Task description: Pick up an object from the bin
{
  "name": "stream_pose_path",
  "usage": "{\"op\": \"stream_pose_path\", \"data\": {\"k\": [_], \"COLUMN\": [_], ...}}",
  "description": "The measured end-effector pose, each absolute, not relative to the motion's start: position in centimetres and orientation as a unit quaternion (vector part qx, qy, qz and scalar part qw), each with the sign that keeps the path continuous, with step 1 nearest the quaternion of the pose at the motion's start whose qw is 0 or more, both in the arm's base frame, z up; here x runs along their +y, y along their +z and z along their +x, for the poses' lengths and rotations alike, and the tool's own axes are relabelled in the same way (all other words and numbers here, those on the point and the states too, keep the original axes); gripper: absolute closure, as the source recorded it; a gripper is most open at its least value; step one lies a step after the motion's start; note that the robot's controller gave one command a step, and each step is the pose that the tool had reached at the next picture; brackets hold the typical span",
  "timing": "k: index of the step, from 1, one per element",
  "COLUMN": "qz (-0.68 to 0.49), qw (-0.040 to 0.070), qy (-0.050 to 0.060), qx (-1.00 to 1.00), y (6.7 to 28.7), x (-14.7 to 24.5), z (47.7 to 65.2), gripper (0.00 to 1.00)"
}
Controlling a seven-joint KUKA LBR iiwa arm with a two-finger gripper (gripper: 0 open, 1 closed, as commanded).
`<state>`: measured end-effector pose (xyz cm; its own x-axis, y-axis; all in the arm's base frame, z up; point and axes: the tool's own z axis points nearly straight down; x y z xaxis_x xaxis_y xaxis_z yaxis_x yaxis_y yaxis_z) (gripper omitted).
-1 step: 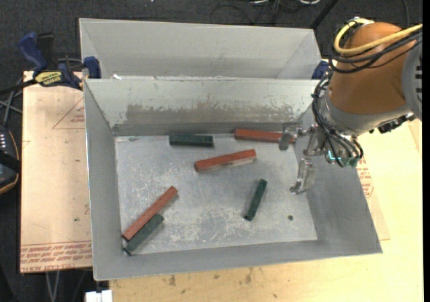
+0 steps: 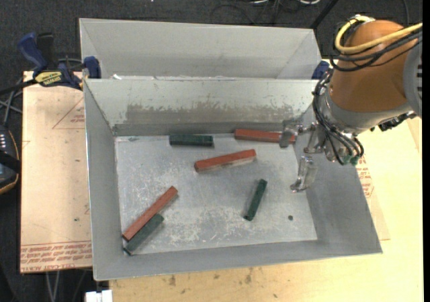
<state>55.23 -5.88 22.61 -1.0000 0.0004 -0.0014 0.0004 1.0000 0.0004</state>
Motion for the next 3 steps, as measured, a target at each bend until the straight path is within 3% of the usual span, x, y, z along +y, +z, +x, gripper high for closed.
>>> {"op": "stream_pose_path", "data": {"k": [1, 2, 3], "qz": [-0.067, -0.2, -0.267], "qw": [0.002, 0.0, 0.0], "qy": [0.0, 0.001, 0.001], "qx": [0.998, 0.98, 0.964], "y": [18.5, 16.2, 14.5], "x": [-4.8, -2.2, -2.3], "z": [54.5, 54.1, 54.0], "gripper": [0.0, 0.0, 0.0]}}
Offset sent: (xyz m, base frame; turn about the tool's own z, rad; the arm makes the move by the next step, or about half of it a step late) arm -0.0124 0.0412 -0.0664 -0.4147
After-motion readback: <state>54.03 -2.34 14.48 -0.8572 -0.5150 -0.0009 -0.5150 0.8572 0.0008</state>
